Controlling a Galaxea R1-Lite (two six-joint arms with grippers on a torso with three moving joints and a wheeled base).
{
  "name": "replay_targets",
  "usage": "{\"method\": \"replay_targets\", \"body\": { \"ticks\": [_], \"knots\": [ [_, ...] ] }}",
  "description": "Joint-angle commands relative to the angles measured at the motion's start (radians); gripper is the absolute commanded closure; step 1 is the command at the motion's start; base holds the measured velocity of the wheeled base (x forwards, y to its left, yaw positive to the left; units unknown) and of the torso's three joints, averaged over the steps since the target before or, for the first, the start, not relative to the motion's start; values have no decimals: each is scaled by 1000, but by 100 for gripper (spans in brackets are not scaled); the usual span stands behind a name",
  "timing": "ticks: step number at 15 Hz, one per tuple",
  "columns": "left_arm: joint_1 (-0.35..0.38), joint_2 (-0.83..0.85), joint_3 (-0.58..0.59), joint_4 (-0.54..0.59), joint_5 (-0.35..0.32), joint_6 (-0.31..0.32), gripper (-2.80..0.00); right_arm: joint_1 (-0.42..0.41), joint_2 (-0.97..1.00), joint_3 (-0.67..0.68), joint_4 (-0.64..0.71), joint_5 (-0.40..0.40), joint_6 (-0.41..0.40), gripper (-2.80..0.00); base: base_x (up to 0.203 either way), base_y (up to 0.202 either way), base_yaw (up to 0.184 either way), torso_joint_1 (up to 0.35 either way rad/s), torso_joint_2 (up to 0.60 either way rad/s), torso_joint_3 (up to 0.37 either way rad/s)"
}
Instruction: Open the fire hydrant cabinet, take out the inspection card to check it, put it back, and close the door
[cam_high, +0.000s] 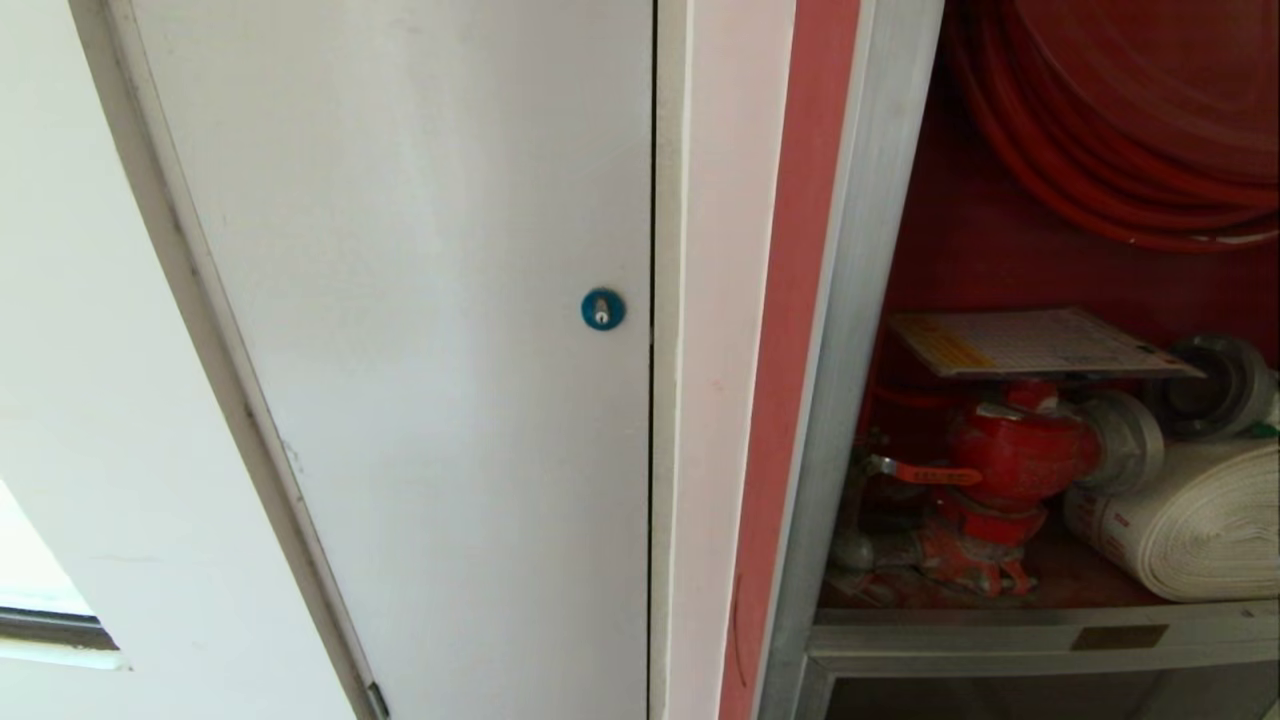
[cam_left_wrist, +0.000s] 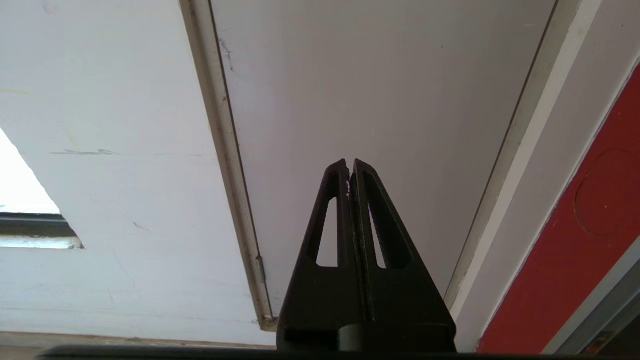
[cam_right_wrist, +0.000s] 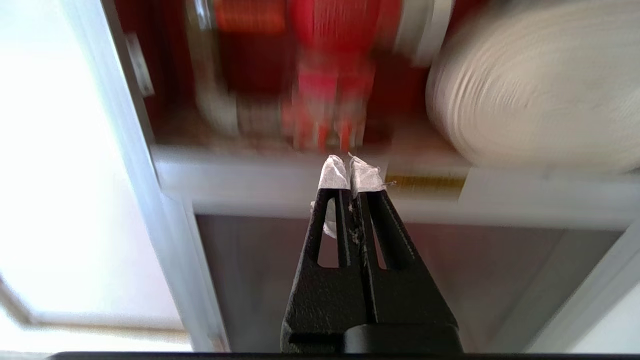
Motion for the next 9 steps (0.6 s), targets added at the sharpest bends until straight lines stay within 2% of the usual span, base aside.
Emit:
{"method": "replay_targets", "body": {
  "ticks": [1,5,7,9],
  "knots": [
    [0,0,0,0,0,0,0,1,131,-138,11,-5,15,0,0,0,0,0,0,0],
    [0,0,0,0,0,0,0,1,464,-388,-4,23,91,0,0,0,0,0,0,0],
    [0,0,0,0,0,0,0,5,637,-492,-29,59,180,0,0,0,0,0,0,0],
    [0,1,0,0,0,0,0,56,788,-594,-40,80,325,0,0,0,0,0,0,0]
  ]
}}
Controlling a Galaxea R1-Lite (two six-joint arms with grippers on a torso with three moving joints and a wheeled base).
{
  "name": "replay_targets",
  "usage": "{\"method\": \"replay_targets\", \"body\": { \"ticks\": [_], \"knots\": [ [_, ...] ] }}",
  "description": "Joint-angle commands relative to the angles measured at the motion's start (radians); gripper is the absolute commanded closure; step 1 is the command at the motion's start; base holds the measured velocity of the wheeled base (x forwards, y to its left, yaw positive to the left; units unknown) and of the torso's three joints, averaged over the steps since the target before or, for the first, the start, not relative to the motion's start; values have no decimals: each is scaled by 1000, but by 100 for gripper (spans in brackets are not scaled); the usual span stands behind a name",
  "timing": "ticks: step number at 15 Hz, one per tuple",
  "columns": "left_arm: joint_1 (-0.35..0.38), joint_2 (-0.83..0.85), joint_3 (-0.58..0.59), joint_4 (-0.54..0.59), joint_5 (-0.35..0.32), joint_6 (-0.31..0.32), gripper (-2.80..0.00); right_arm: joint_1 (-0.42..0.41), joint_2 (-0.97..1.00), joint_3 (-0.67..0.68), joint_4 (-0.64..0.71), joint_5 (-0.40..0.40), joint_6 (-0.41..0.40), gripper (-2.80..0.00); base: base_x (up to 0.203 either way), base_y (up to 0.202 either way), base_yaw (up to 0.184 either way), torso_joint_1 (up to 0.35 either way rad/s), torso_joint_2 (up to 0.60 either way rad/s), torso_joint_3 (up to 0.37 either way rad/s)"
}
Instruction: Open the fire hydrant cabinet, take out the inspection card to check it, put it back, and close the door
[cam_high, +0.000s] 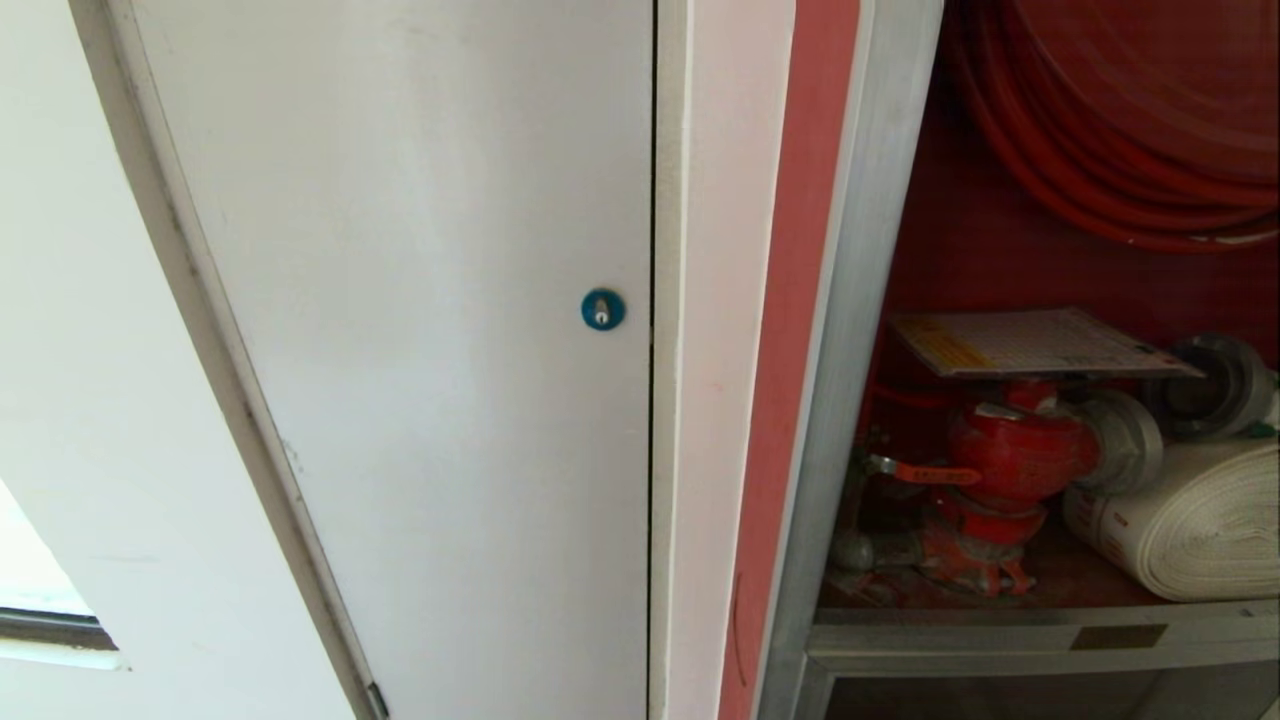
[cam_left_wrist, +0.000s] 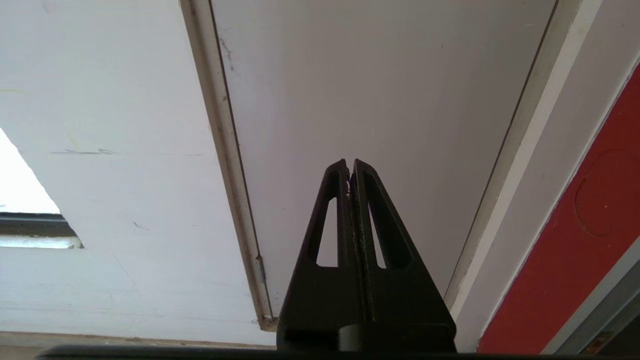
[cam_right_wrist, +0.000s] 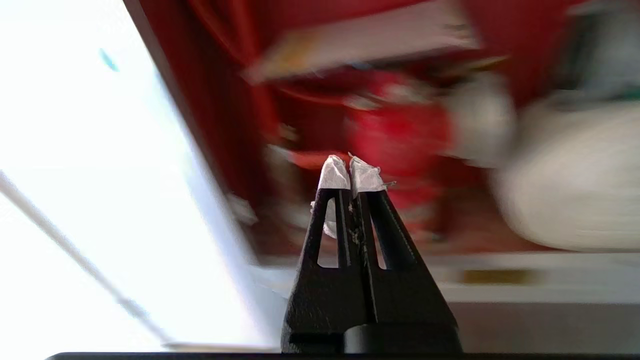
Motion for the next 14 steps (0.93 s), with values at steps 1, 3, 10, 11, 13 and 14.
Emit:
{"method": "replay_targets", "body": {
  "ticks": [1,3,10,11,13,14],
  "knots": [
    [0,0,0,0,0,0,0,83,265,-117,-2,10,190,0,0,0,0,0,0,0],
    [0,1,0,0,0,-1,0,155,380,-181,7,-2,397,0,0,0,0,0,0,0],
    [0,1,0,0,0,-1,0,192,584,-369,164,-46,797,0,0,0,0,0,0,0],
    [0,1,0,0,0,-1,0,198,605,-395,187,-45,829,0,0,0,0,0,0,0],
    [0,1,0,0,0,0,0,203,658,-432,214,-44,874,0,0,0,0,0,0,0],
    [0,0,0,0,0,-1,0,203,673,-438,218,-44,887,0,0,0,0,0,0,0]
  ]
}}
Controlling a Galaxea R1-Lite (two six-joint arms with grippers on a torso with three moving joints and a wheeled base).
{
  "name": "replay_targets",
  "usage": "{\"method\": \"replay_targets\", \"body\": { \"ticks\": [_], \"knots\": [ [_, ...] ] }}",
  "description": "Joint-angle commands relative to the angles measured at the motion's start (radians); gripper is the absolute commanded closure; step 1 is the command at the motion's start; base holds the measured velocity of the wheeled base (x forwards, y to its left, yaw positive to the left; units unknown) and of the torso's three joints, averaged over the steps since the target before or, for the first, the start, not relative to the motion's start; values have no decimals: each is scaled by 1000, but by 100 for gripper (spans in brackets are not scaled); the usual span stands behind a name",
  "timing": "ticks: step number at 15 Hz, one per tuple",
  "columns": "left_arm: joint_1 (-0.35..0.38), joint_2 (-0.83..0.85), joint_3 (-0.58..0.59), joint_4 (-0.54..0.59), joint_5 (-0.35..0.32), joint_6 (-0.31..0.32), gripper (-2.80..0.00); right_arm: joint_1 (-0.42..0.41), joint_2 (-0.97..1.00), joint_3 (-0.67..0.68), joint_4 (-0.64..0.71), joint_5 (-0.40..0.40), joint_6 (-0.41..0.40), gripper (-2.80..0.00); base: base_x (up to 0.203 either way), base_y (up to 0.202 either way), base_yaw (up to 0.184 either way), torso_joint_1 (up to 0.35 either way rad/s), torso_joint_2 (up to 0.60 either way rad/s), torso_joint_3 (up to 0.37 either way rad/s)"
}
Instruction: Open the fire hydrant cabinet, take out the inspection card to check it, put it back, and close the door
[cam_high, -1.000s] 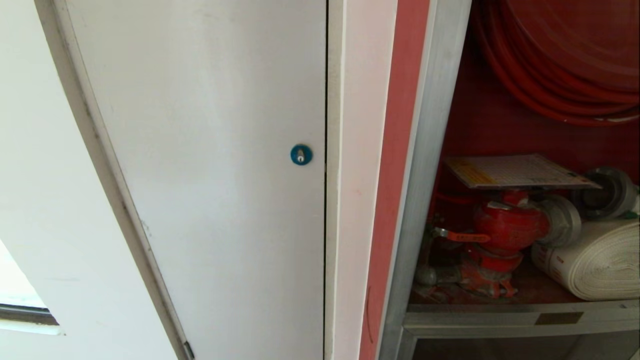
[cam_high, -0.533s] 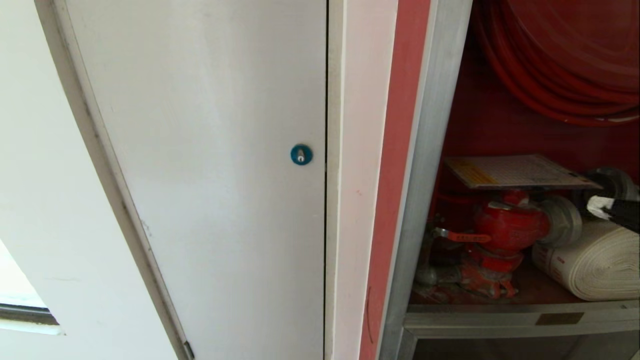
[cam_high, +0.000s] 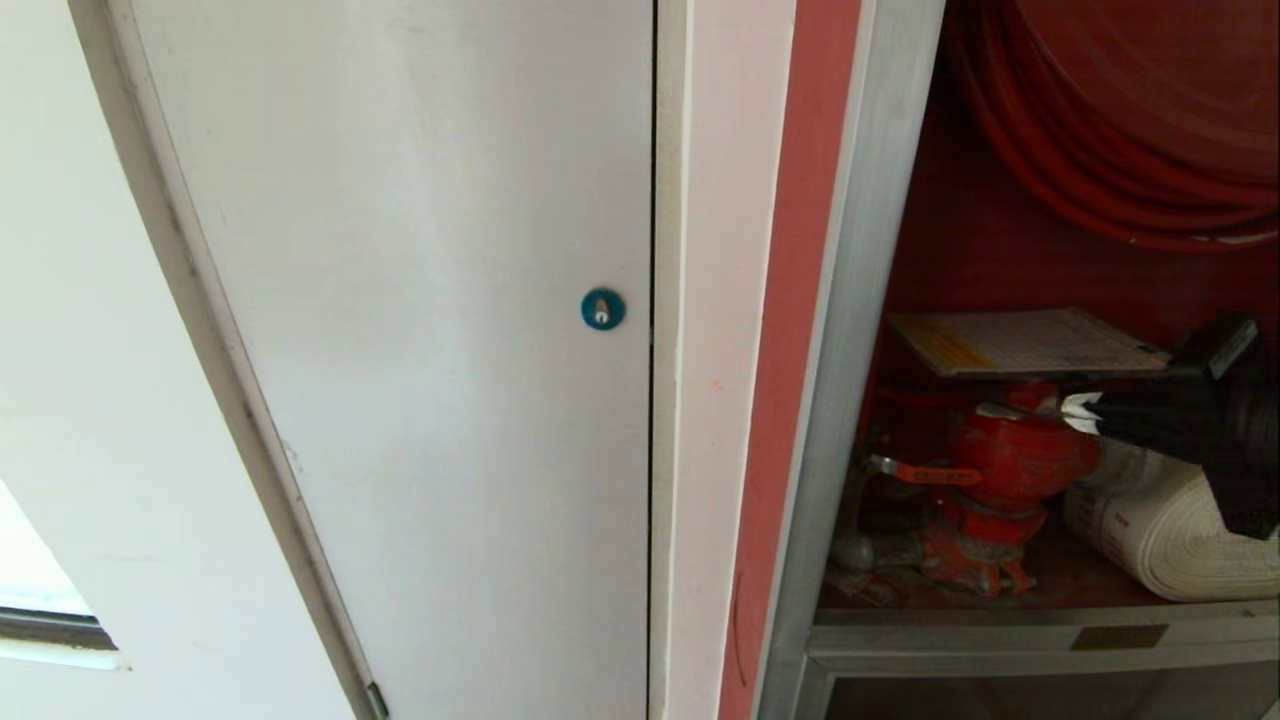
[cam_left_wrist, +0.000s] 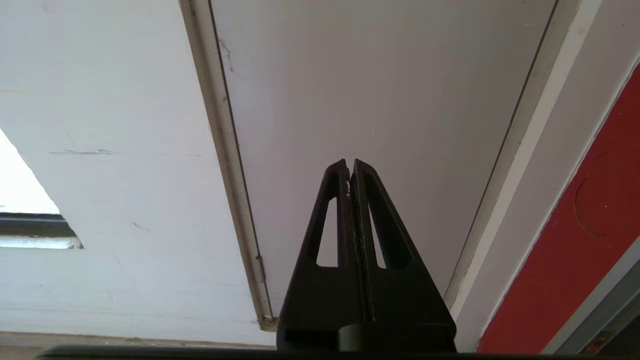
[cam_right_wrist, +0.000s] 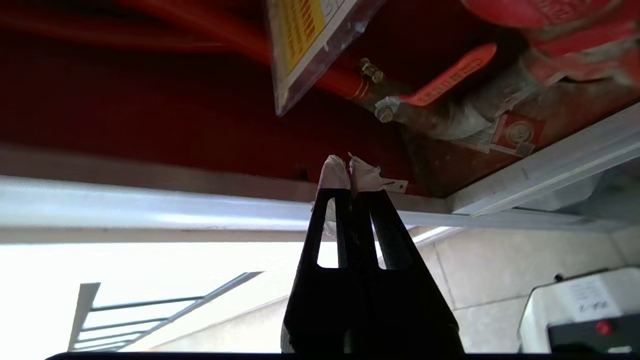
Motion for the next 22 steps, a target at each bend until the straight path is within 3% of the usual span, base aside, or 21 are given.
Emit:
{"method": "replay_targets", "body": {
  "ticks": [1,2,5,13,17,22],
  "knots": [
    [0,0,0,0,0,0,0,4,55,-20,4,0,21,0,0,0,0,0,0,0],
    [0,1,0,0,0,0,0,5,54,-22,2,2,25,-280,0,0,0,0,0,0],
    [0,1,0,0,0,0,0,5,82,-23,-32,3,27,-280,0,0,0,0,0,0],
    [0,1,0,0,0,0,0,-15,229,-28,-271,-33,72,-280,0,0,0,0,0,0],
    [0,0,0,0,0,0,0,-18,230,-22,-284,-111,123,-280,0,0,0,0,0,0],
    [0,1,0,0,0,0,0,-18,154,-12,-282,-106,125,-280,0,0,0,0,0,0]
  ]
}}
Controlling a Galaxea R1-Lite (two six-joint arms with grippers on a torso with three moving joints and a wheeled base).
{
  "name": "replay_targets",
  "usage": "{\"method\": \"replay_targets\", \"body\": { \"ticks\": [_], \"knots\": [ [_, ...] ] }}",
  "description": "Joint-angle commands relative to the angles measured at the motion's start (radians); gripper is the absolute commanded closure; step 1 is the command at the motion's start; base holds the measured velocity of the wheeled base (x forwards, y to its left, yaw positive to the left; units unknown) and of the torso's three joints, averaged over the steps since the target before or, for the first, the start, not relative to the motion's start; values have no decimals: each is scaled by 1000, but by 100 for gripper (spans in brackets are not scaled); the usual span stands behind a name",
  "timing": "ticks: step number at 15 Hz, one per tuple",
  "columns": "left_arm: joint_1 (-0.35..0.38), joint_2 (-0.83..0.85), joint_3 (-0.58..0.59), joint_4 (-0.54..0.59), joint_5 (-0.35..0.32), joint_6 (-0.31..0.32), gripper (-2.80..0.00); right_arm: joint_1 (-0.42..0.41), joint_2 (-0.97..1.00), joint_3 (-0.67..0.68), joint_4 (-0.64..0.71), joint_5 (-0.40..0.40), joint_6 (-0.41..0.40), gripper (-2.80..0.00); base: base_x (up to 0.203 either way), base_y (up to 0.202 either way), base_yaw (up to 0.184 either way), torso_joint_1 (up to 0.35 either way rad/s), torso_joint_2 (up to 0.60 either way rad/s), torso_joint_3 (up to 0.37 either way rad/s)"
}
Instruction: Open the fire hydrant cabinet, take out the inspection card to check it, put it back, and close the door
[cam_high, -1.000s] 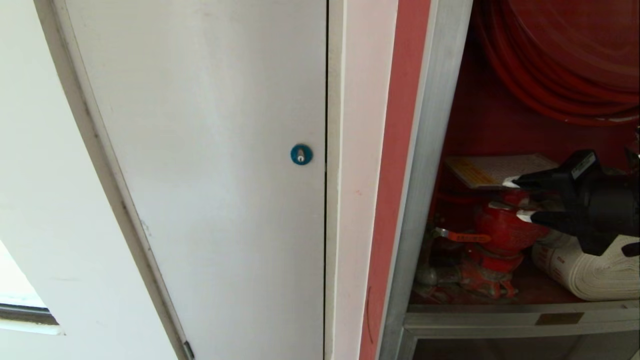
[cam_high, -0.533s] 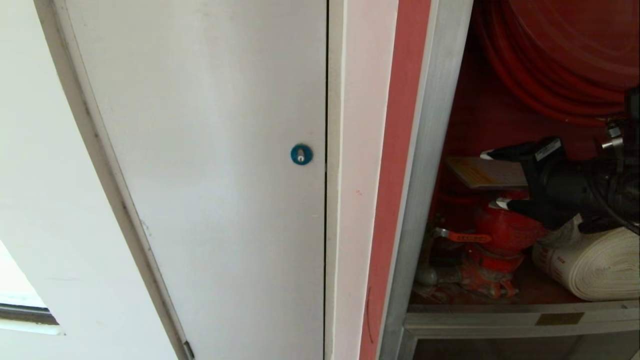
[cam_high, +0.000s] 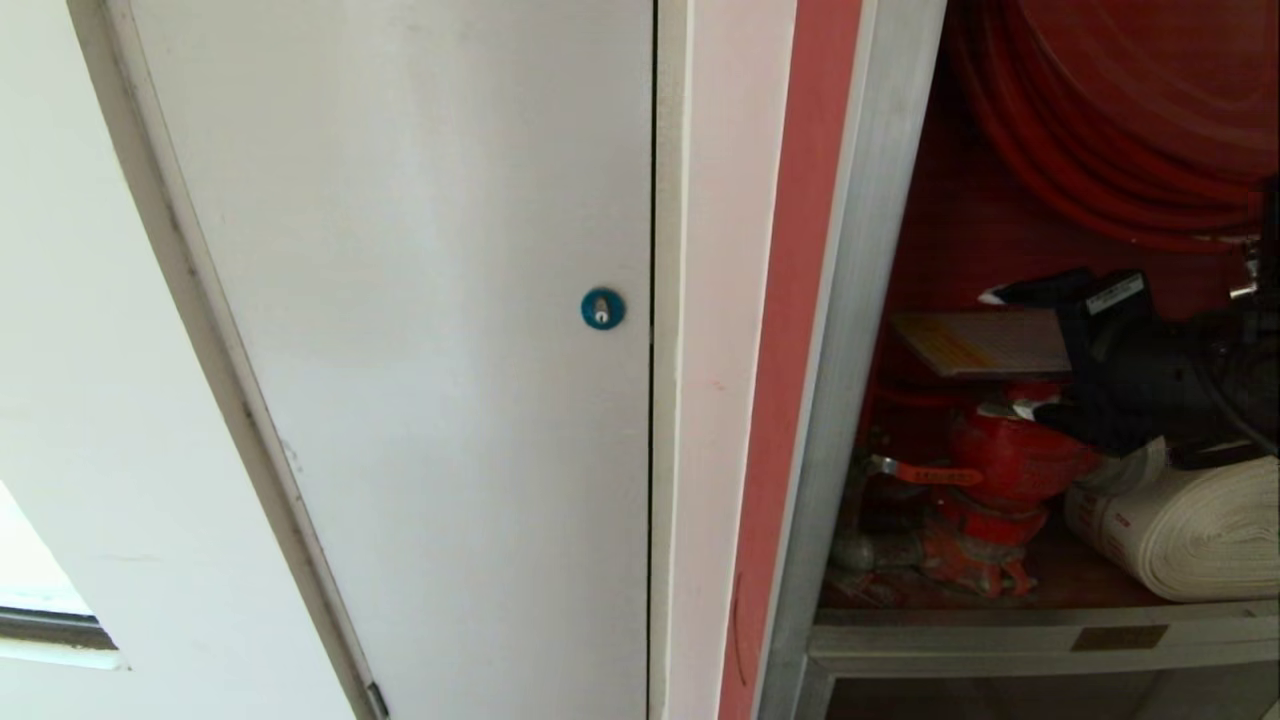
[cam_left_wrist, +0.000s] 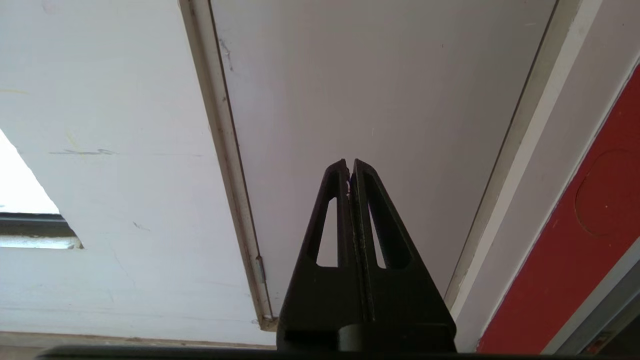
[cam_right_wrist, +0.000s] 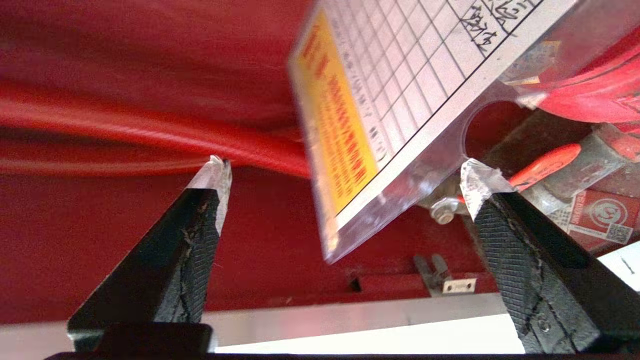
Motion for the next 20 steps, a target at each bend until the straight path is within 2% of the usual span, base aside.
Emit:
{"method": "replay_targets", "body": {
  "ticks": [1,4,5,9,13,20],
  "knots": [
    [0,0,0,0,1,-1,0,1,-34,3,0,0,5,-280,0,0,0,0,0,0],
    [0,0,0,0,1,-1,0,1,-31,3,-3,2,24,-280,0,0,0,0,0,0],
    [0,1,0,0,1,-1,0,1,-37,7,-2,9,60,-280,0,0,0,0,0,0],
    [0,1,0,0,1,-1,0,6,-75,35,-10,81,88,-280,0,0,0,0,0,0],
    [0,1,0,0,1,-1,0,19,-113,153,-215,106,105,-280,0,0,0,0,0,0],
    [0,1,0,0,1,-1,0,13,-68,193,-230,112,132,-280,0,0,0,0,0,0]
  ]
}}
